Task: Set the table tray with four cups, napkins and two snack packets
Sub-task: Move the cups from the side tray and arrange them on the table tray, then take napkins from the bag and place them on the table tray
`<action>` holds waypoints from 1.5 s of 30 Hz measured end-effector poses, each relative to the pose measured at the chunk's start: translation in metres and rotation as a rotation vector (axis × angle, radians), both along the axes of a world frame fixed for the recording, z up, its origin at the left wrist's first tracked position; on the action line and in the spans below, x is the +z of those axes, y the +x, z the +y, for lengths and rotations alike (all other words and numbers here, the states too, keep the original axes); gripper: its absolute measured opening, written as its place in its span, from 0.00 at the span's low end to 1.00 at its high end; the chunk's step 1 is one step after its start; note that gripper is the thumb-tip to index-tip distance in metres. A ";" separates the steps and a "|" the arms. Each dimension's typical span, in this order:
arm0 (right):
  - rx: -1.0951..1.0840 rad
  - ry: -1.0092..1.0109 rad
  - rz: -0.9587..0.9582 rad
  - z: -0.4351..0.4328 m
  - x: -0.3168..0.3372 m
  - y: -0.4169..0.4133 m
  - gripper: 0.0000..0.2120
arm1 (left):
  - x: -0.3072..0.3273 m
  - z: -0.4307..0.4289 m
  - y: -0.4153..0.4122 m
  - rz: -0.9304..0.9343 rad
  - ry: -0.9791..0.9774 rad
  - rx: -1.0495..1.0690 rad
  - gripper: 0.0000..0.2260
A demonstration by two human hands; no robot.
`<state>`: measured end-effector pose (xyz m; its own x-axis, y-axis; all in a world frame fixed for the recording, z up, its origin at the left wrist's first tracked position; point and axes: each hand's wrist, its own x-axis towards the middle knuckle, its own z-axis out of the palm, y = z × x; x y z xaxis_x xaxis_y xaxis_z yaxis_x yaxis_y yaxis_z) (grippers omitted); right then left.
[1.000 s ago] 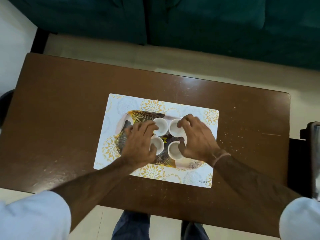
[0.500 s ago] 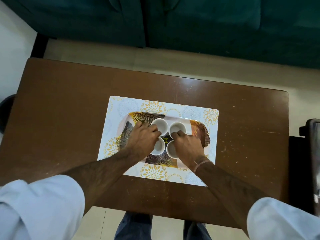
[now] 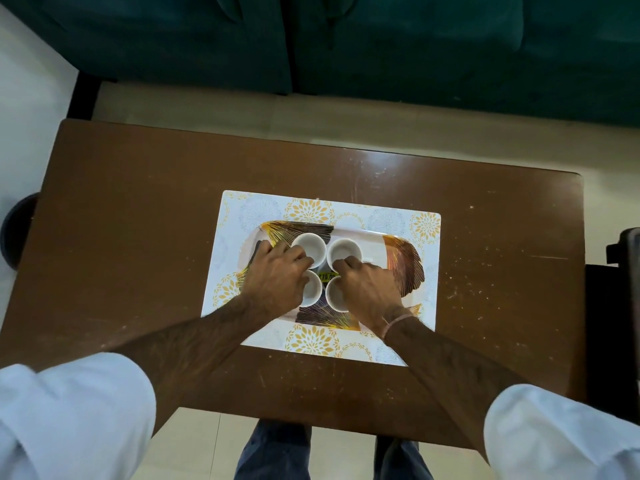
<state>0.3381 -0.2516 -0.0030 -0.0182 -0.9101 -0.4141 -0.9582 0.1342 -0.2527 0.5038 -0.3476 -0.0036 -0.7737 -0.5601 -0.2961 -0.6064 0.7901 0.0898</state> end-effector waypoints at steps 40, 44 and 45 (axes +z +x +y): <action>-1.182 -0.260 0.123 0.360 -0.003 -0.387 0.20 | -0.009 0.325 -0.496 0.234 0.377 -0.378 0.17; -1.449 -0.320 0.036 0.394 -0.017 -0.405 0.17 | -0.021 0.358 -0.520 0.203 0.319 -0.363 0.19; -1.523 -0.354 -0.015 0.401 -0.022 -0.409 0.16 | -0.023 0.365 -0.526 0.195 0.293 -0.333 0.21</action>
